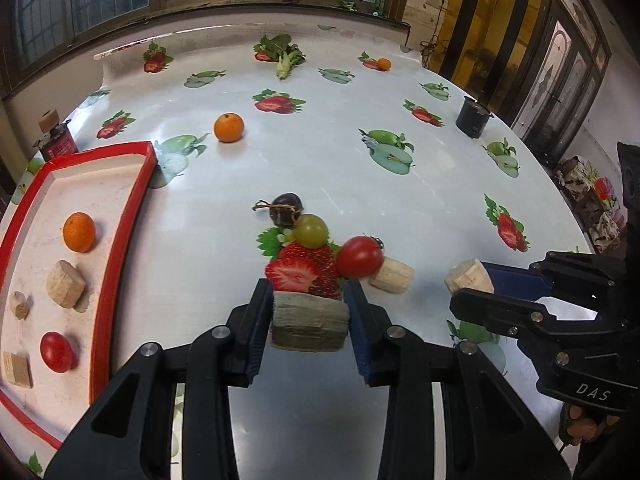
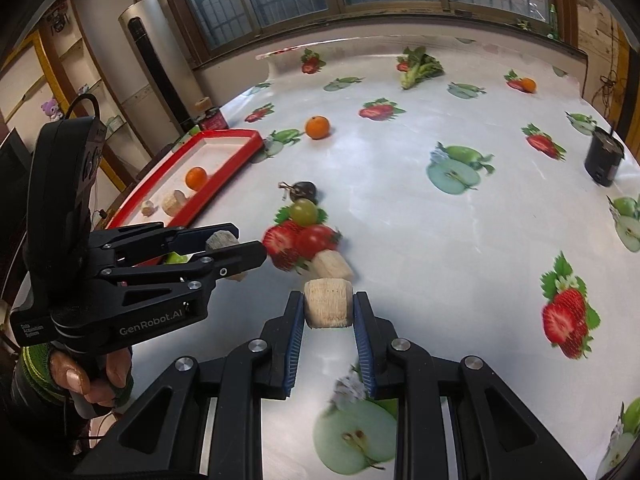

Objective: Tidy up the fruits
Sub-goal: 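Carry both beige cylinders over the tray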

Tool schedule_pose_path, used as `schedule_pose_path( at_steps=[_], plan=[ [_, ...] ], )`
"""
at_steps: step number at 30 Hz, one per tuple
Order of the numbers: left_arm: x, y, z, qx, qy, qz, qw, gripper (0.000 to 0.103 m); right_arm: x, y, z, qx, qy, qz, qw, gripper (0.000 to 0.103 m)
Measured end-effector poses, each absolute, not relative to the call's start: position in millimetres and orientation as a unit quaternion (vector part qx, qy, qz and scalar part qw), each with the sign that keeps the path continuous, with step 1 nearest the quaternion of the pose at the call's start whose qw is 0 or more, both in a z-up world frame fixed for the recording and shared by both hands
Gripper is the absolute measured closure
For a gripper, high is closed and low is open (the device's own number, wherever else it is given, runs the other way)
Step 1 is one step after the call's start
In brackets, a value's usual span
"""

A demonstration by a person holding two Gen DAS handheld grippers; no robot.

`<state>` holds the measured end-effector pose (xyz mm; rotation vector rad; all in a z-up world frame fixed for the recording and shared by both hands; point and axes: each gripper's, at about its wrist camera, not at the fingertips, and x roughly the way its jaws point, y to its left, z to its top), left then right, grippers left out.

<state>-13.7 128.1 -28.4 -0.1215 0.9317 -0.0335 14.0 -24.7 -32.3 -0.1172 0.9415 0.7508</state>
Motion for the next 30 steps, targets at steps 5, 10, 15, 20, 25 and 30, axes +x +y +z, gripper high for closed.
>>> schedule_pose_path(
  at_steps=[5, 10, 15, 20, 25, 30],
  plan=[
    [-19, 151, -23, -0.064, 0.443, 0.003, 0.894, 0.069, 15, 3, -26, -0.059, 0.438, 0.373, 0.816, 0.078],
    [-24, 180, -17, -0.073, 0.436, 0.028, 0.896, 0.069, 17, 35, -19, -0.064, 0.431, 0.394, 0.809, 0.078],
    [-28, 209, -14, -0.084, 0.431, 0.051, 0.897, 0.069, 18, 65, -14, -0.071, 0.425, 0.413, 0.802, 0.078],
    [-31, 238, -10, -0.097, 0.424, 0.075, 0.897, 0.069, 26, 91, -13, -0.065, 0.427, 0.425, 0.795, 0.078],
    [-33, 269, -6, -0.109, 0.416, 0.102, 0.897, 0.069, 36, 117, -11, -0.062, 0.427, 0.433, 0.791, 0.078],
    [-31, 304, -7, -0.121, 0.414, 0.129, 0.893, 0.069, 49, 147, -8, -0.06, 0.426, 0.441, 0.787, 0.078]
  ],
)
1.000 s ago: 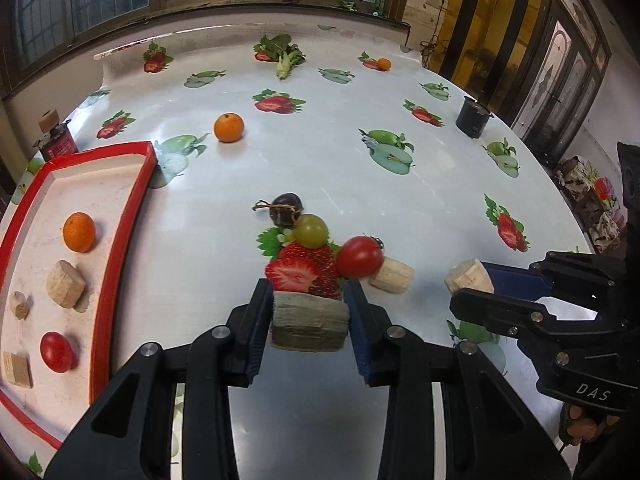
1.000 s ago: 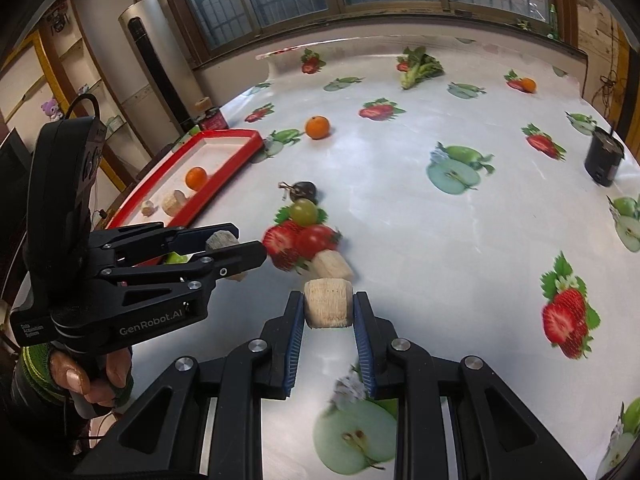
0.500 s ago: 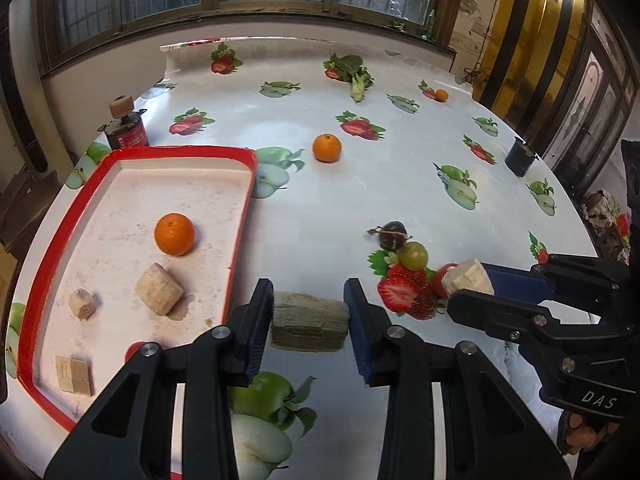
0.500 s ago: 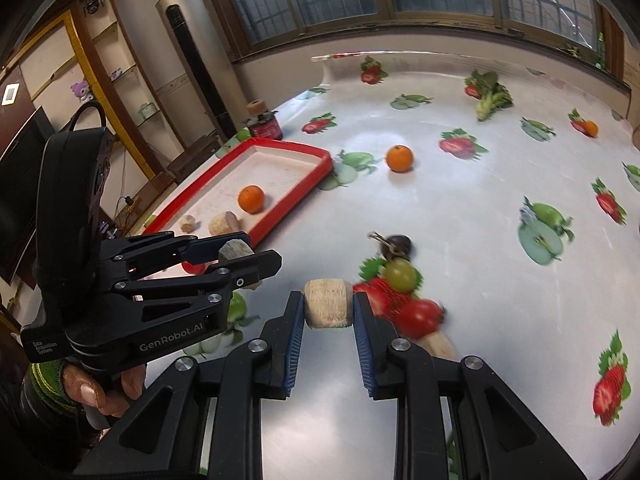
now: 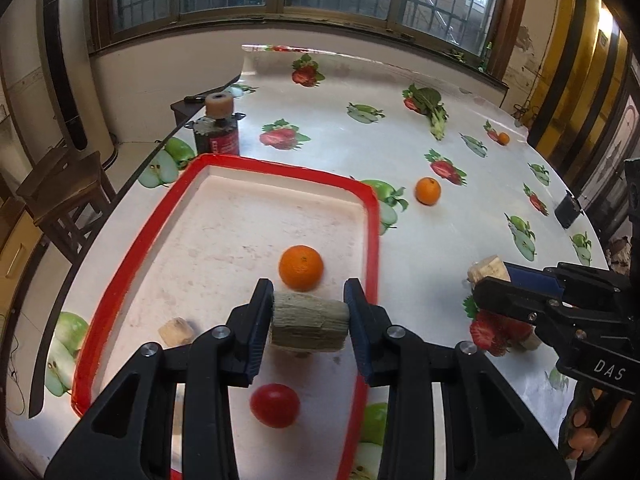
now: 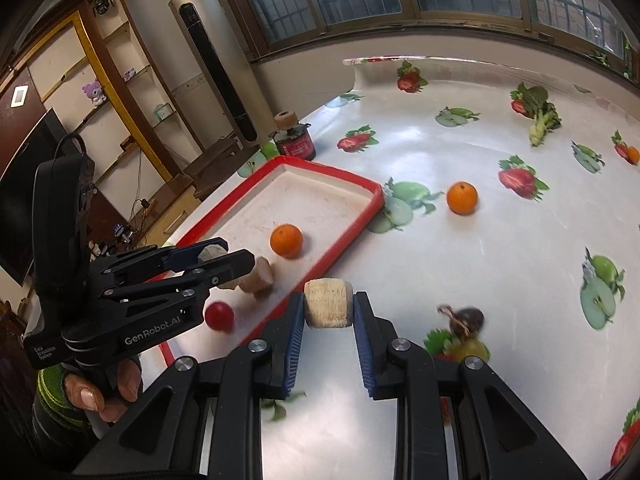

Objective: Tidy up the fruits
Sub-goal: 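Carry both beige cylinders over the tray, then open both tools to drop the beige cylinders into the tray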

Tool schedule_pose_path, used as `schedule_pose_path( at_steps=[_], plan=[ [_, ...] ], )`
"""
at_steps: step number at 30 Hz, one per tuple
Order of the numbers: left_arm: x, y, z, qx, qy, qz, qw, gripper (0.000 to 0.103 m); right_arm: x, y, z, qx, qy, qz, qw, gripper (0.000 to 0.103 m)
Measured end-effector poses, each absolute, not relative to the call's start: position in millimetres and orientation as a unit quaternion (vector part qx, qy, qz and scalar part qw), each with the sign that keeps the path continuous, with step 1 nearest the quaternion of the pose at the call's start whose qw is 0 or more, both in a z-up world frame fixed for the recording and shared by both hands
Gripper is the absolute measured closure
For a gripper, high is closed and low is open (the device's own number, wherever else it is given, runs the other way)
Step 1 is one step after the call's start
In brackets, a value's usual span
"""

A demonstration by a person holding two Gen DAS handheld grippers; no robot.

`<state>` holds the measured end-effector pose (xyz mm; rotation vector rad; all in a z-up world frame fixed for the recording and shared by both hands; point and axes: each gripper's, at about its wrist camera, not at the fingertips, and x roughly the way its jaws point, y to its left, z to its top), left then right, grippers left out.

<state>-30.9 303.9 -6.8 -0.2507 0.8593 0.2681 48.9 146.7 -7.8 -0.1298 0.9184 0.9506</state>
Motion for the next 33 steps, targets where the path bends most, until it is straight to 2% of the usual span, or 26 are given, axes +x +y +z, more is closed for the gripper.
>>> schedule_pose_path(
  at_steps=[11, 25, 28, 30, 32, 33],
  plan=[
    [-5, 363, -29, -0.141, 0.441, 0.177, 0.869, 0.069, 83, 235, -23, -0.07, 0.433, 0.449, 0.778, 0.078],
    [13, 370, -62, -0.143, 0.486, 0.19, 0.841, 0.069, 114, 290, -75, -0.125, 0.468, 0.42, 0.767, 0.078],
    [14, 372, -65, -0.147, 0.494, 0.192, 0.835, 0.068, 115, 290, -79, -0.126, 0.472, 0.42, 0.765, 0.075],
    [13, 373, -64, -0.151, 0.494, 0.194, 0.834, 0.067, 115, 289, -79, -0.123, 0.471, 0.422, 0.764, 0.068],
    [11, 374, -62, -0.152, 0.496, 0.201, 0.831, 0.056, 114, 284, -76, -0.116, 0.469, 0.424, 0.766, 0.064],
    [8, 373, -60, -0.153, 0.493, 0.203, 0.832, 0.054, 113, 280, -73, -0.111, 0.468, 0.426, 0.766, 0.06]
  ],
)
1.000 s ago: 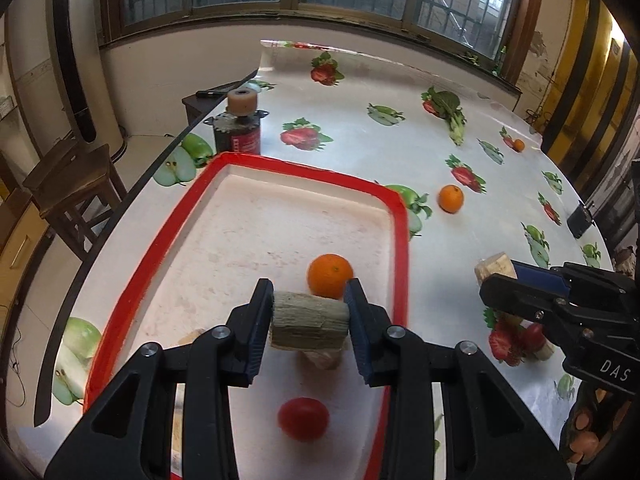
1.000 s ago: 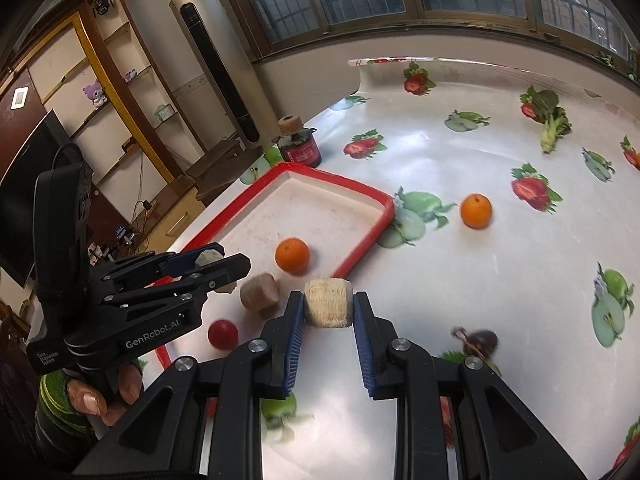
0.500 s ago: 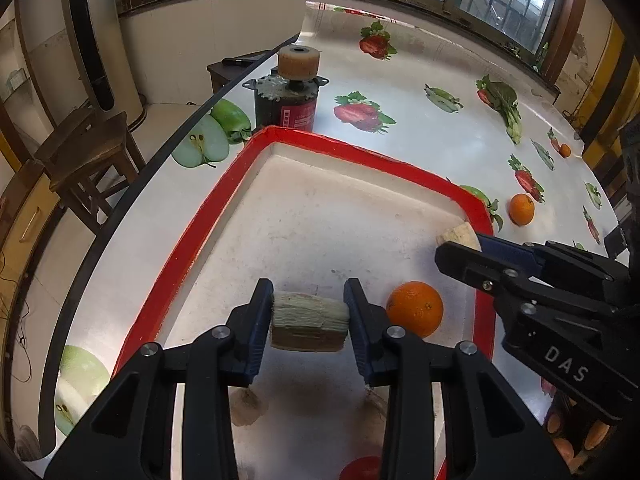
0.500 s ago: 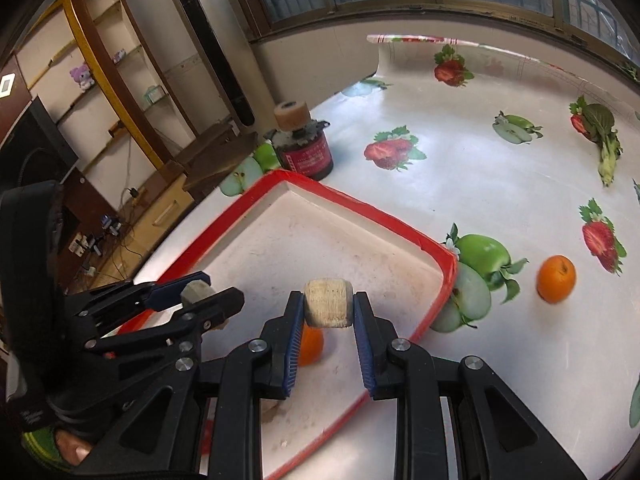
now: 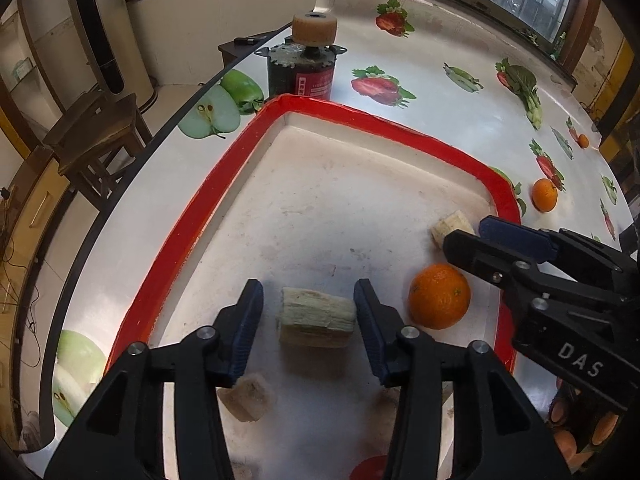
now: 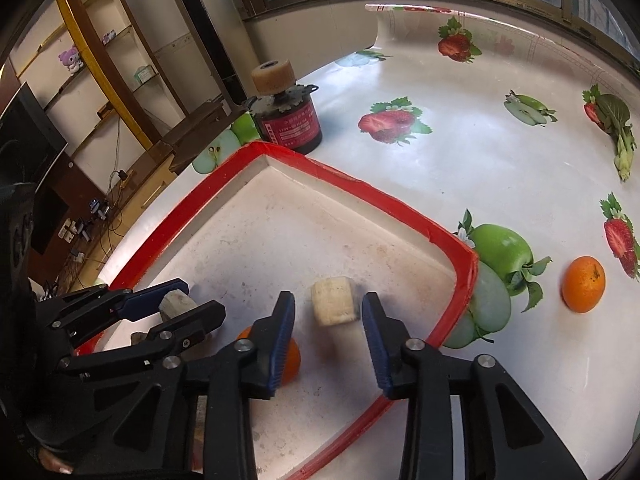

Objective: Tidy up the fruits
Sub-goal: 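Open both tools to drop the beige cylinders into the tray, then grasp the green grape cluster with the left tool while the right tool grasps a beige cylinder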

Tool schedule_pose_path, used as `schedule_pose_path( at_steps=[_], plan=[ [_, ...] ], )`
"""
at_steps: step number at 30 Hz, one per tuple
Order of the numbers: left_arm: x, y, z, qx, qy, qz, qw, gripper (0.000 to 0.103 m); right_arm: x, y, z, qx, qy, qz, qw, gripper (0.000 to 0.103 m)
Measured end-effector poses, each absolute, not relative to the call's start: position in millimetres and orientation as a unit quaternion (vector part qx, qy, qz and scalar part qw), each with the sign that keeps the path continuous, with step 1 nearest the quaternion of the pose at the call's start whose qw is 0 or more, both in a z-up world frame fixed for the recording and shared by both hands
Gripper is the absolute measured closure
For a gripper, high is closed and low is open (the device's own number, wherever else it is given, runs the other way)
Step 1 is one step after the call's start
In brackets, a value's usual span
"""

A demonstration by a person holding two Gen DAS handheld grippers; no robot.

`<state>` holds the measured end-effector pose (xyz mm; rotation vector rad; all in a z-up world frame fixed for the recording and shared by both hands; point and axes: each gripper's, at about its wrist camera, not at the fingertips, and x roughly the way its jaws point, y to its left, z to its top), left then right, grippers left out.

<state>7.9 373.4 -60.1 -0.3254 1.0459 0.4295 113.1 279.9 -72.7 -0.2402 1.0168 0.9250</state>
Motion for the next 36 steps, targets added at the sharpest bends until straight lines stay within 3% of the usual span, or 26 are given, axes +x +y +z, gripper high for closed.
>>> schedule_pose_path(
  at_steps=[16, 20, 21, 23, 24, 30, 32, 36],
  plan=[
    [-35, 326, -10, -0.15, 0.387, 0.198, 0.888, 0.052, 77, 190, -26, -0.076, 0.431, 0.443, 0.782, 0.048],
    [-50, 307, 1, -0.176, 0.336, 0.174, 0.909, 0.052, 64, 160, -22, -0.076, 0.419, 0.434, 0.794, 0.038],
    [-54, 303, 4, -0.192, 0.319, 0.163, 0.913, 0.05, 62, 152, -21, -0.073, 0.416, 0.431, 0.798, 0.037],
    [-68, 295, 7, -0.232, 0.268, 0.127, 0.926, 0.029, 59, 135, -21, -0.064, 0.414, 0.422, 0.804, 0.037],
    [-72, 291, 8, -0.249, 0.255, 0.099, 0.929, 0.025, 58, 125, -21, -0.059, 0.414, 0.418, 0.807, 0.037],
    [-42, 245, 9, -0.149, 0.349, 0.108, 0.919, 0.025, 59, 63, -9, -0.04, 0.394, 0.377, 0.837, 0.037],
    [-37, 236, 22, -0.146, 0.341, 0.075, 0.926, 0.025, 62, 45, 5, -0.035, 0.385, 0.369, 0.845, 0.037],
    [-23, 224, 98, -0.101, 0.3, 0.04, 0.948, 0.025, 68, 13, 64, -0.047, 0.346, 0.371, 0.86, 0.036]
  ],
)
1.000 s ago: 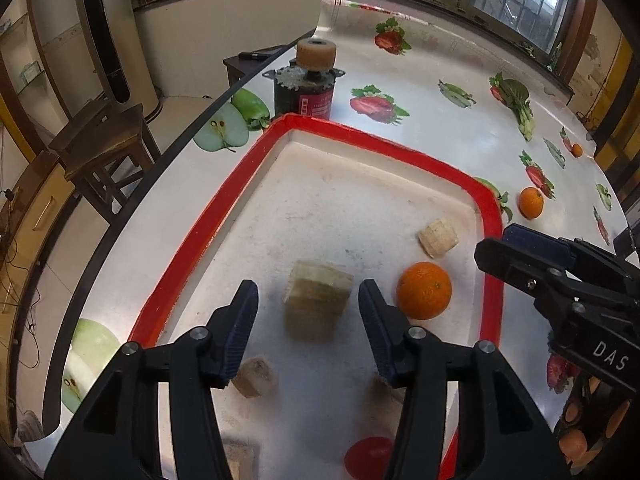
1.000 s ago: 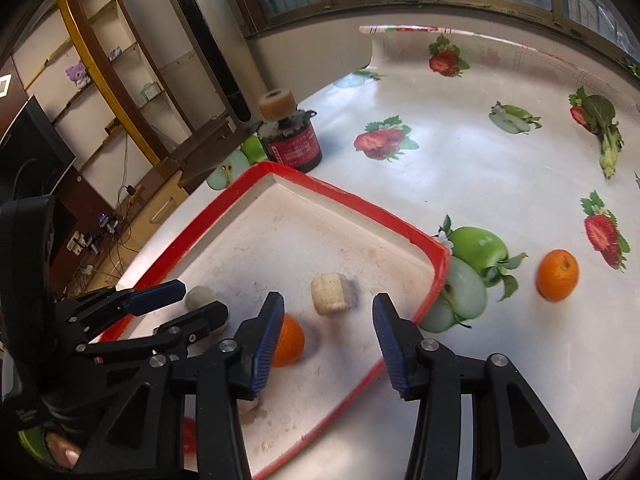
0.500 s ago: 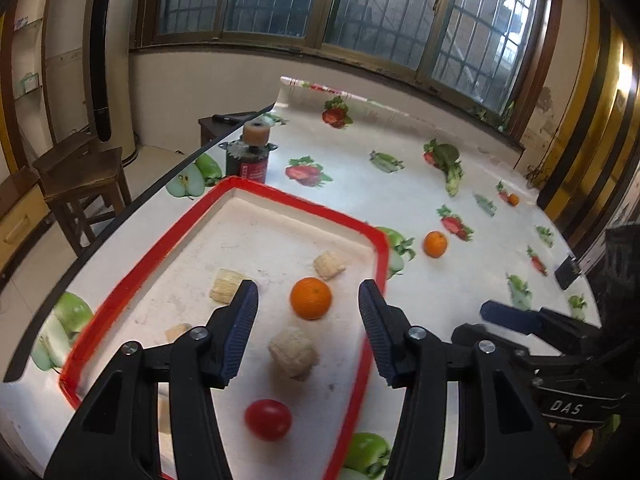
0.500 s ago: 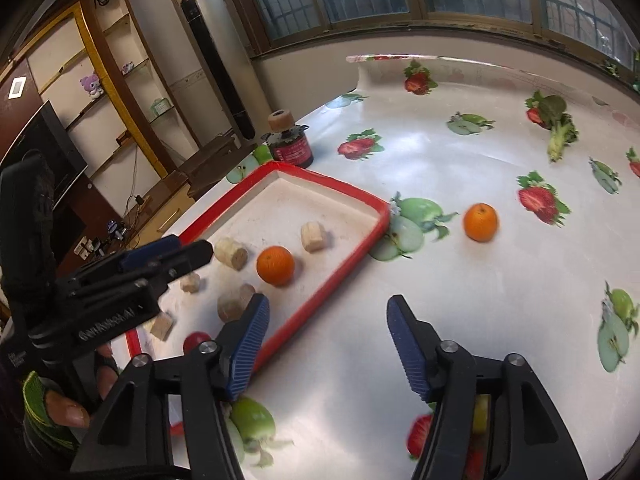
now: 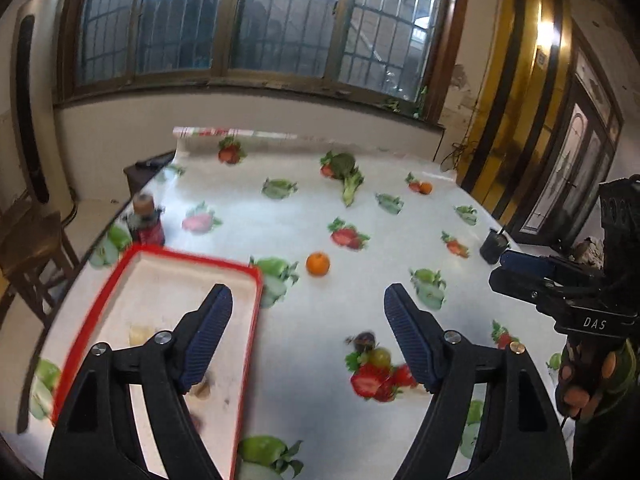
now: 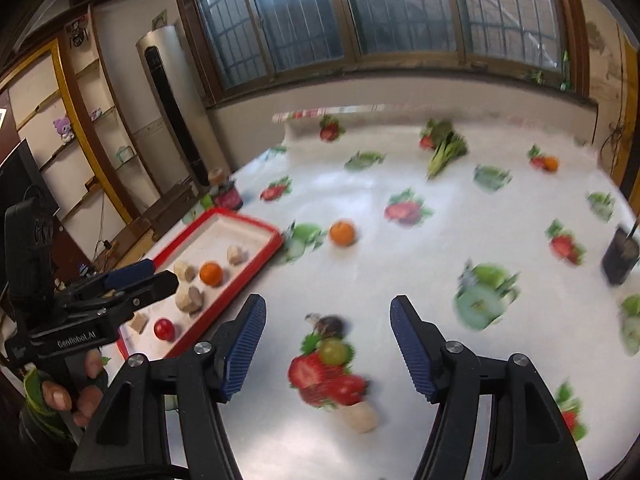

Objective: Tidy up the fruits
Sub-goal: 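Grasp the green grape cluster with the left tool while the right tool grasps a beige cylinder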

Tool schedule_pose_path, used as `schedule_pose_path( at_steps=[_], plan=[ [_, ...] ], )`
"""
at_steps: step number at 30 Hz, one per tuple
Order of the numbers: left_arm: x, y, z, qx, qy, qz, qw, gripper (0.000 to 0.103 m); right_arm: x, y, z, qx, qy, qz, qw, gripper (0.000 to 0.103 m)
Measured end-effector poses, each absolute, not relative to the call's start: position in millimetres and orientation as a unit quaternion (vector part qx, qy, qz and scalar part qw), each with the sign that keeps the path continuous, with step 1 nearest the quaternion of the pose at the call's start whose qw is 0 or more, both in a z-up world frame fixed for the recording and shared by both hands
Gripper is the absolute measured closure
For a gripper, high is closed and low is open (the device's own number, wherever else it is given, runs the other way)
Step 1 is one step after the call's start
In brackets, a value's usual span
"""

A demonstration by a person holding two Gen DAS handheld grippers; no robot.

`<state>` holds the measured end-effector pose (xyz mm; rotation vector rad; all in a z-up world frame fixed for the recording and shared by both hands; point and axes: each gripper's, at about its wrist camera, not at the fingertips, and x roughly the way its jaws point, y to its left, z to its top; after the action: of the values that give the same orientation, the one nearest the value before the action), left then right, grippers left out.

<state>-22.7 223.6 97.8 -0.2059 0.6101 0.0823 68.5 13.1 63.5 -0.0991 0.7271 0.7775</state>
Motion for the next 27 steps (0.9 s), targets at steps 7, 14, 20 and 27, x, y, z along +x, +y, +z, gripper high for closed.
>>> schedule_pose_path(
  at_steps=[7, 14, 20, 27],
  plan=[
    [32, 239, 195, -0.096, 0.261, 0.032, 0.96, 0.013, 80, -27, 240, -0.098, 0.203, 0.357, 0.907, 0.003],
    [30, 219, 117, -0.106, 0.312, 0.041, 0.943, 0.013, 100, -54, 210, -0.011, 0.257, 0.372, 0.892, 0.002],
    [4, 182, 28, -0.059, 0.37, 0.075, 0.924, 0.013, 66, -55, 98, -0.014, 0.315, 0.345, 0.884, 0.003],
    [-16, 170, -8, -0.065, 0.395, 0.043, 0.915, 0.013, 35, -47, 14, -0.027, 0.386, 0.343, 0.856, 0.016]
  ],
)
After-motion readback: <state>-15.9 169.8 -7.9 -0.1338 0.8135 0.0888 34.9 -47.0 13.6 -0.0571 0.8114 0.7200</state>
